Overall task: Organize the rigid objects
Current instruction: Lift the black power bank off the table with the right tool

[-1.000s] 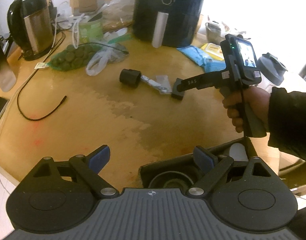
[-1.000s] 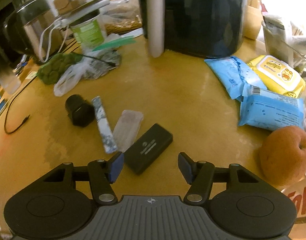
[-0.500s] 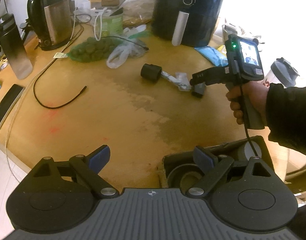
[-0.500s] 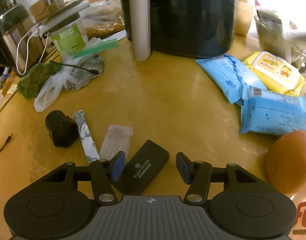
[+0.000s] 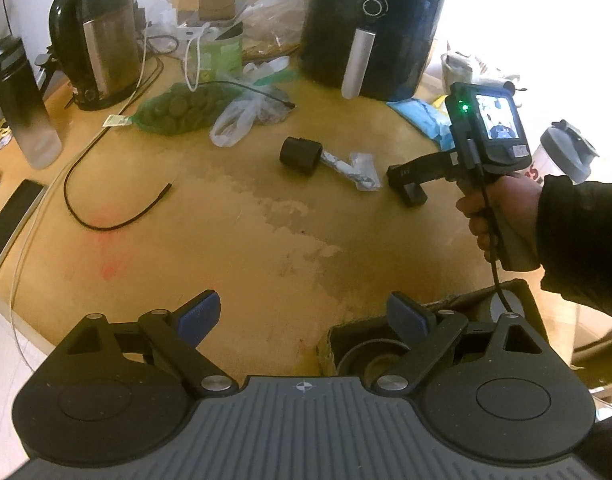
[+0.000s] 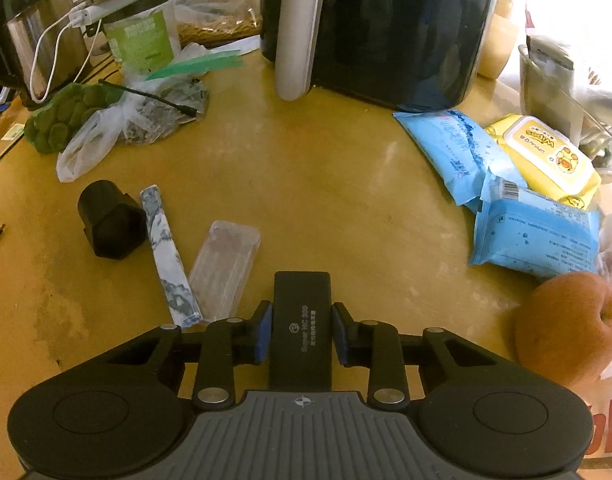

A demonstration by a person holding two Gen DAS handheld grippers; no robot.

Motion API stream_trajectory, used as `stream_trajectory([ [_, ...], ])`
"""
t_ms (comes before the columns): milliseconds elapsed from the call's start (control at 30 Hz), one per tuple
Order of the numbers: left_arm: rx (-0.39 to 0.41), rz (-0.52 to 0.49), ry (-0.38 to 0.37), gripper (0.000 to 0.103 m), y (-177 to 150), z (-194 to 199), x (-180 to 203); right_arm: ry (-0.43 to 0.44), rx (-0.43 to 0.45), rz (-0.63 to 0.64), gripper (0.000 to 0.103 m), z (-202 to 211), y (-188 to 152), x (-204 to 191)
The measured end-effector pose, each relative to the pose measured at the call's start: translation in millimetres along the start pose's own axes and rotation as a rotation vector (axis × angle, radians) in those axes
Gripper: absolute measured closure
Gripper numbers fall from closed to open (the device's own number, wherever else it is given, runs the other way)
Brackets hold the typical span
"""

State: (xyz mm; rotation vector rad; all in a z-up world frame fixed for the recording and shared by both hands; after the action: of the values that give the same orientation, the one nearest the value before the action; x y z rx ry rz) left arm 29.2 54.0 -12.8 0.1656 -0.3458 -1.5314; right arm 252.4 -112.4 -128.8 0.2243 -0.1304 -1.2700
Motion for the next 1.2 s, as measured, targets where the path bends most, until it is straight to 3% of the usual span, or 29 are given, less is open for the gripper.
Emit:
stream_trajectory([
  [433,0.03,-0.043,0.002,0.011,12.4,-4.9,5.5,0.065,0.018,0.003,0.069,39.0,-9.9,17.7],
  [1067,0.061,-0.116,0.029,0.011,40.6,-17.7,5.7,0.209,0.049,-0.066,0.069,105.1,-65.4,45.7],
  [1200,0.065,-0.129,0.034,0.011,47.8,-24.8,4.9,0.202,0.068,-0.07,0.069,118.4,-76.1,48.1],
])
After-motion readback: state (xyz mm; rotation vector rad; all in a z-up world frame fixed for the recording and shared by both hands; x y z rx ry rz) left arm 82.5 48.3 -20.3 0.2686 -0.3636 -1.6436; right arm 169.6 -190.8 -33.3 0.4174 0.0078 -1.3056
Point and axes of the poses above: each gripper's, at about its wrist camera, not at the fingertips, and z roughly against the way its jaws point, x to its right, y to its top, the point moved 2 cm from there along -z, roughly the way its jaws point, and after that the axes turned 14 degrees about -x, right-handed, at the moved point
